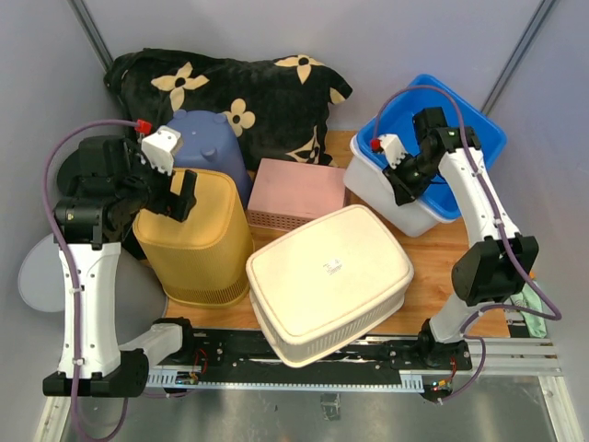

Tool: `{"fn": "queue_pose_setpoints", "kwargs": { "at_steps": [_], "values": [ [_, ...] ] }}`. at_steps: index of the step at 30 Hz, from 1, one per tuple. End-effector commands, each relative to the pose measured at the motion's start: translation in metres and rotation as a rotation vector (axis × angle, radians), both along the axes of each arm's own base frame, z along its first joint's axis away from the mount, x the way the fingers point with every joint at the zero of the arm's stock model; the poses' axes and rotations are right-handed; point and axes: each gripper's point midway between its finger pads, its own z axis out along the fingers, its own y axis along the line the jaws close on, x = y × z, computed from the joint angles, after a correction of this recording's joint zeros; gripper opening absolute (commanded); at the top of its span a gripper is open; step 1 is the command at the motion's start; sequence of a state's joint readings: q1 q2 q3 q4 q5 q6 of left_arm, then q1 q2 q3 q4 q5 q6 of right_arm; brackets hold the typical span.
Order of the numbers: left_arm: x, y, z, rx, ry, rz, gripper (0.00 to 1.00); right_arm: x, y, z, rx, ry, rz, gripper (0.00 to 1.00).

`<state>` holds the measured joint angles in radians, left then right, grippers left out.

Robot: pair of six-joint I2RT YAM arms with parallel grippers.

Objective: Turn the large container upside down
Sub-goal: Pick up the container from the corner of the board.

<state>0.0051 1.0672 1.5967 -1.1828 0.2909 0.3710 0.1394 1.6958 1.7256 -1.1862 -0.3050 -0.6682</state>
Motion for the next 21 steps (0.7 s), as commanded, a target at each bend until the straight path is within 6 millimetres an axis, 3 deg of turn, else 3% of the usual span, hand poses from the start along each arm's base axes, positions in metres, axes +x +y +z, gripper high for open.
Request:
{"fn": "queue_pose_setpoints", "kwargs": {
  "at_steps": [1,6,10,14,21],
  "values": [
    [0.019,0.032,0.029,0.094,-0.084,0.149,0.99,0.027,-0.009,0.082,0.007,-0.322,-0.028,0.00],
    [0.030,0.033,0.046,0.078,-0.117,0.175,0.99,0.033,-0.016,0.128,0.058,-0.453,-0.028,0.00],
    [0.031,0.029,0.046,0.057,-0.112,0.170,0.99,0.030,-0.023,0.165,0.134,-0.552,0.013,0.00],
    [0.027,0.037,0.043,0.092,-0.115,0.197,0.99,0.018,-0.022,0.206,0.210,-0.620,0.041,0.00],
    [0.028,0.046,0.042,0.114,-0.110,0.240,0.99,-0.017,0.004,0.268,0.360,-0.759,0.099,0.00]
  ]
}}
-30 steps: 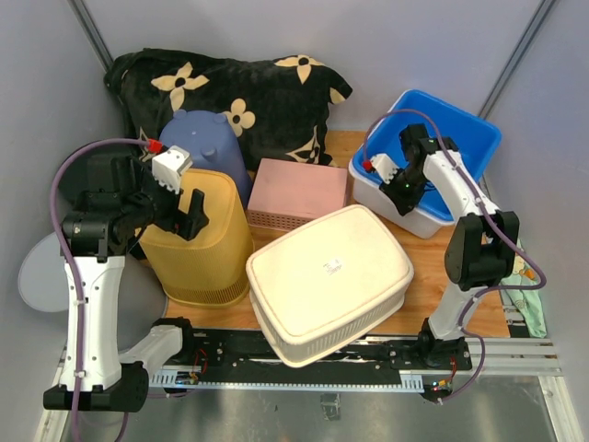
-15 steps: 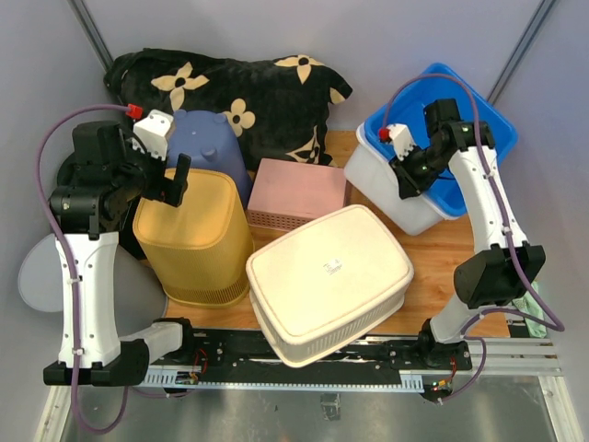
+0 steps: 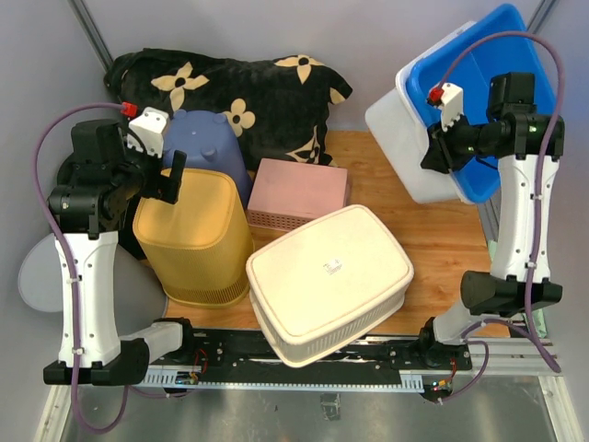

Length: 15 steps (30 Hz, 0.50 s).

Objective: Turn the large container upside down
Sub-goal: Pick up the container from the corner of the board.

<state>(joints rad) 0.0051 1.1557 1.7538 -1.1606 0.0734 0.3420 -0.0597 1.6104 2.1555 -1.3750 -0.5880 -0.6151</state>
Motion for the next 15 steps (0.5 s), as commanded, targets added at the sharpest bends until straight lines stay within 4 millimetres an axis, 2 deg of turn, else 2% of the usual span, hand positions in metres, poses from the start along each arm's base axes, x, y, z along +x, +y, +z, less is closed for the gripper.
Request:
{"fn": "queue_pose_setpoints", "kwargs": {
  "at_steps": [1,4,9,12,15],
  "values": [
    [0.001,0.009,0.006,0.011,-0.027,0.049,0.99,-0.016,0.027,0.127,0.052,-0.517,0.150,0.00],
    [0.004,0.009,0.007,0.005,-0.026,0.061,0.99,-0.045,0.046,0.148,0.147,-0.549,0.225,0.00],
    [0.008,0.010,0.008,-0.007,-0.022,0.078,0.99,-0.112,0.079,0.169,0.291,-0.566,0.412,0.00],
    [0.012,0.012,0.008,-0.011,-0.019,0.091,0.99,-0.154,0.095,0.177,0.381,-0.558,0.517,0.00],
    [0.016,0.015,0.010,-0.011,-0.019,0.115,0.99,-0.186,0.102,0.177,0.431,-0.542,0.567,0.00]
  ]
}}
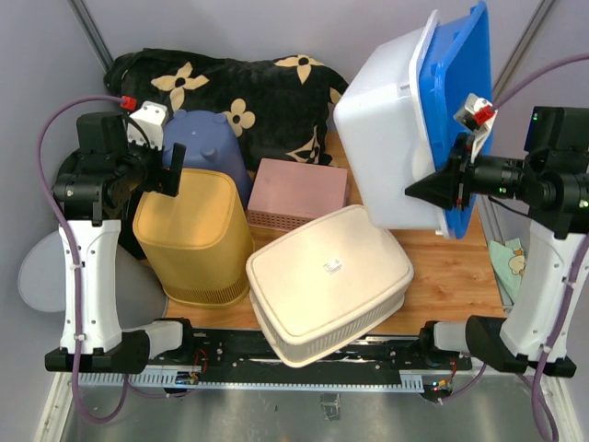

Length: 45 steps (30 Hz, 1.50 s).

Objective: Turn the large container upside down
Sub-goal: Pick up the container from the corner of the board.

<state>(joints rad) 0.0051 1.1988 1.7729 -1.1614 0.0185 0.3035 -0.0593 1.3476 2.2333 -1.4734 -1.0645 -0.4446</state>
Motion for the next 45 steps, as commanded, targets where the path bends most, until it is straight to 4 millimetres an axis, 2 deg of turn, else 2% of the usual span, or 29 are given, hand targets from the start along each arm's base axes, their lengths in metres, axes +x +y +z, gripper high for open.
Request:
{"fn": "queue_pose_setpoints", "kwargs": {
  "at_steps": [1,4,9,13,25,27,30,35,38,43,45],
  "values": [
    [0.006,0.007,0.016,-0.007,-0.047,0.053,0.99,-0.059,0.025,0.066,0.065,-0.439,0.238,0.00],
    [0.008,0.008,0.020,-0.014,-0.057,0.069,0.99,-0.071,0.026,0.058,0.084,-0.390,0.228,0.00],
    [0.007,0.004,0.030,-0.043,-0.084,0.064,0.99,-0.075,0.023,0.042,0.091,-0.327,0.167,0.00],
    [0.007,0.003,0.033,-0.052,-0.093,0.065,0.99,-0.065,0.022,0.033,0.128,-0.246,0.129,0.00],
    [0.010,0.002,0.036,-0.071,-0.097,0.079,0.99,-0.038,0.015,0.037,0.179,-0.174,0.009,0.00],
    [0.011,0.002,0.034,-0.073,-0.093,0.078,0.99,-0.026,0.009,0.035,0.160,-0.171,-0.041,0.00],
    [0.014,0.003,0.032,-0.075,-0.085,0.084,0.99,0.003,-0.004,0.028,0.115,-0.155,-0.147,0.00],
    [0.015,0.001,0.027,-0.082,-0.072,0.080,0.99,0.069,-0.032,-0.008,-0.006,-0.079,-0.375,0.00],
    [0.015,0.000,0.024,-0.083,-0.064,0.071,0.99,0.096,-0.044,-0.037,-0.123,-0.039,-0.462,0.00],
    [0.013,-0.008,0.020,-0.096,-0.052,0.024,0.99,0.118,-0.026,-0.094,-0.347,0.021,-0.417,0.00],
    [0.012,-0.013,0.018,-0.103,-0.046,0.005,0.99,0.127,-0.021,-0.105,-0.424,0.009,-0.417,0.00]
  ]
}}
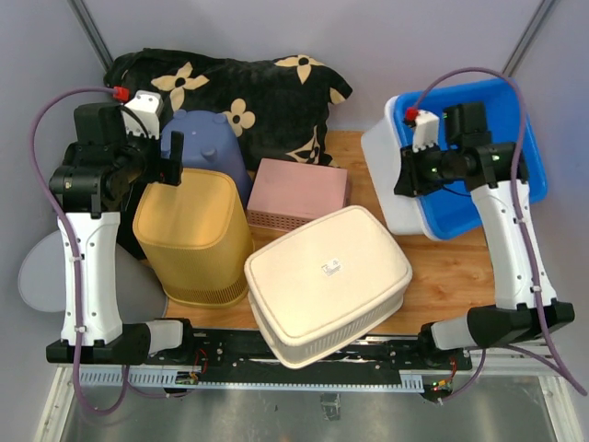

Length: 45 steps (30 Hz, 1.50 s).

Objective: Turn the large container upside down
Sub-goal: Pick up the container from the corner of the board.

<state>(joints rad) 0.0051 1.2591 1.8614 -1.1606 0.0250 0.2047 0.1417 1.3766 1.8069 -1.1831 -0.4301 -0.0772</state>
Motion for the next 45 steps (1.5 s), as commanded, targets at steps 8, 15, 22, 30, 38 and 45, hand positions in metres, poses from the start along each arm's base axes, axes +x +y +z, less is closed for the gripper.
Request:
{"fn": "queue_pose_setpoints", "kwargs": {
  "at_steps": [8,15,22,30,38,45],
  "values": [
    [0.000,-0.012,-0.007,-0.011,0.003,-0.053,0.99,0.063,0.052,0.047,-0.250,-0.413,0.329,0.00],
    [-0.001,-0.008,-0.011,0.006,0.013,-0.029,0.99,0.048,0.065,0.084,-0.336,-0.562,0.554,0.00],
    [-0.001,0.004,-0.015,0.034,0.020,0.035,0.99,0.013,0.097,0.133,-0.406,-0.818,0.838,0.00],
    [-0.006,0.020,-0.020,0.082,0.023,0.113,0.99,-0.064,0.148,0.124,-0.522,-0.933,1.210,0.00],
    [-0.007,0.027,-0.025,0.100,0.026,0.148,0.99,-0.125,0.157,0.152,-0.309,-1.041,1.349,0.00],
    [-0.008,0.045,-0.004,0.146,-0.037,0.242,0.99,-0.138,0.126,0.118,-0.408,-0.926,1.429,0.00]
  ]
}}
